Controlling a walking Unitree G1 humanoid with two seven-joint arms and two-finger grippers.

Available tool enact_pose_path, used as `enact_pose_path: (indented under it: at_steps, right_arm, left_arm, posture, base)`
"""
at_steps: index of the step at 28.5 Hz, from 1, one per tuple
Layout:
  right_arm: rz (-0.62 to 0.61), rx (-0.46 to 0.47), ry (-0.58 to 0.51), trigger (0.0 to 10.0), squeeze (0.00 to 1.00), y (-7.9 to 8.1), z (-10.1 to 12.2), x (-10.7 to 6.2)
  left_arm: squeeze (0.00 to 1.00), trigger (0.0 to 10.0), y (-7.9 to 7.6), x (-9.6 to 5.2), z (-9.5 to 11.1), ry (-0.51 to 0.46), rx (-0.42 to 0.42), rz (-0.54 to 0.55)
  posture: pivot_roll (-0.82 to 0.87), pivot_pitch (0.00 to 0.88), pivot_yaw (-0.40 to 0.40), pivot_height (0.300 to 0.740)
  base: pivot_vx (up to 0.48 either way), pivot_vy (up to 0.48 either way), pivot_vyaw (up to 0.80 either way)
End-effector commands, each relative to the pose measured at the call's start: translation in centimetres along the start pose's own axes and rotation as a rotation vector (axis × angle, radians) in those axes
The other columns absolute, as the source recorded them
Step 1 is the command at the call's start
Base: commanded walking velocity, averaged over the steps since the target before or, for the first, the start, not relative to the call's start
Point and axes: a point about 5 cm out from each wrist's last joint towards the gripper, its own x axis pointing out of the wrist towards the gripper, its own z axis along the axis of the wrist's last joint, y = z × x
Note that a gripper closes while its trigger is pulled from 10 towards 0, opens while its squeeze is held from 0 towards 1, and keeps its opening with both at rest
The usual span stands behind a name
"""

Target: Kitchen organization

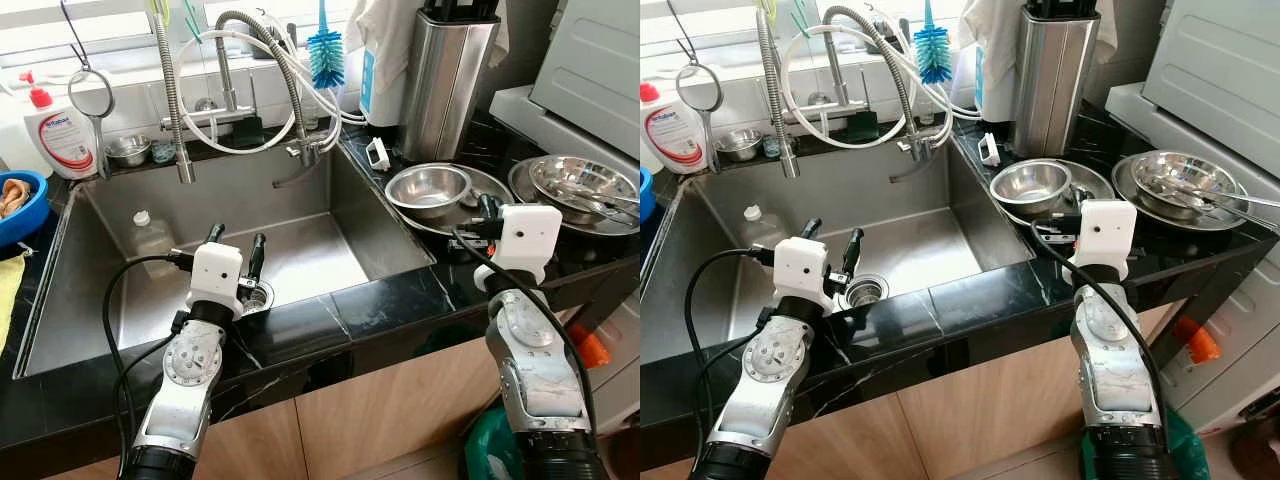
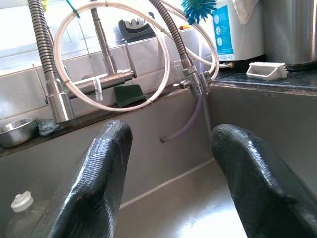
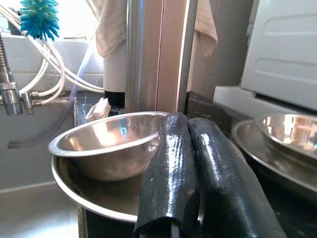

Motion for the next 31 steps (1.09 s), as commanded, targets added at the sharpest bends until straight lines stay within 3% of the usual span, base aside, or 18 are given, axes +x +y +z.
enact_pose_path:
  at_steps: [1,12,20,24,25,26,29,31]
  right_arm:
    - [-0.018,-0.015,-0.074,10.0,0.00,-0.1,1.7,0.2]
    - [-0.065,-0.096,-0.191,10.0,0.00,-0.3,4.1,0.6]
    - [0.067,-0.120,-0.256,10.0,0.00,1.3,5.0,0.6]
    - [0.065,-0.122,-0.257,10.0,0.00,1.3,5.0,0.6]
    - [0.237,-0.062,-0.244,10.0,0.00,3.2,5.3,0.7]
    - [0.237,-0.062,-0.244,10.0,0.00,3.2,5.3,0.7]
    - [0.663,0.042,-0.215,10.0,0.00,7.6,5.6,0.0]
    - [0.684,0.052,-0.211,10.0,0.00,7.7,5.6,0.0]
  left_arm:
    - [0.00,10.0,0.1,0.1,0.1,0.000,0.012,0.005]
    - [0.00,10.0,0.0,0.1,0.1,-0.002,0.008,0.002]
    - [0.00,10.0,0.0,0.1,0.1,-0.002,0.009,0.002]
    - [0.00,10.0,0.0,0.1,0.1,-0.002,0.009,0.002]
    - [0.00,10.0,0.0,0.1,0.1,-0.002,0.008,0.002]
    - [0.00,10.0,0.0,0.1,0.1,-0.002,0.008,0.002]
    - [0.00,10.0,0.1,0.2,0.1,-0.002,0.010,0.007]
    - [0.00,10.0,0.1,0.2,0.1,-0.002,0.011,0.008]
  posture:
    - [-0.09,0.000,0.049,0.740]
    - [-0.09,0.000,0.048,0.740]
    - [-0.10,0.000,0.050,0.740]
    - [-0.10,0.000,0.050,0.740]
    - [-0.10,0.000,0.050,0.740]
    - [-0.10,0.000,0.050,0.740]
    - [-0.09,0.000,0.047,0.740]
    - [-0.09,0.000,0.045,0.740]
  base:
    - [0.000,0.000,0.00]
    - [0.000,0.000,0.00]
    - [0.000,0.000,0.00]
    - [0.000,0.000,0.00]
    - [0.000,0.000,0.00]
    - [0.000,0.000,0.00]
    - [0.000,0.000,0.00]
    - [0.000,0.000,0.00]
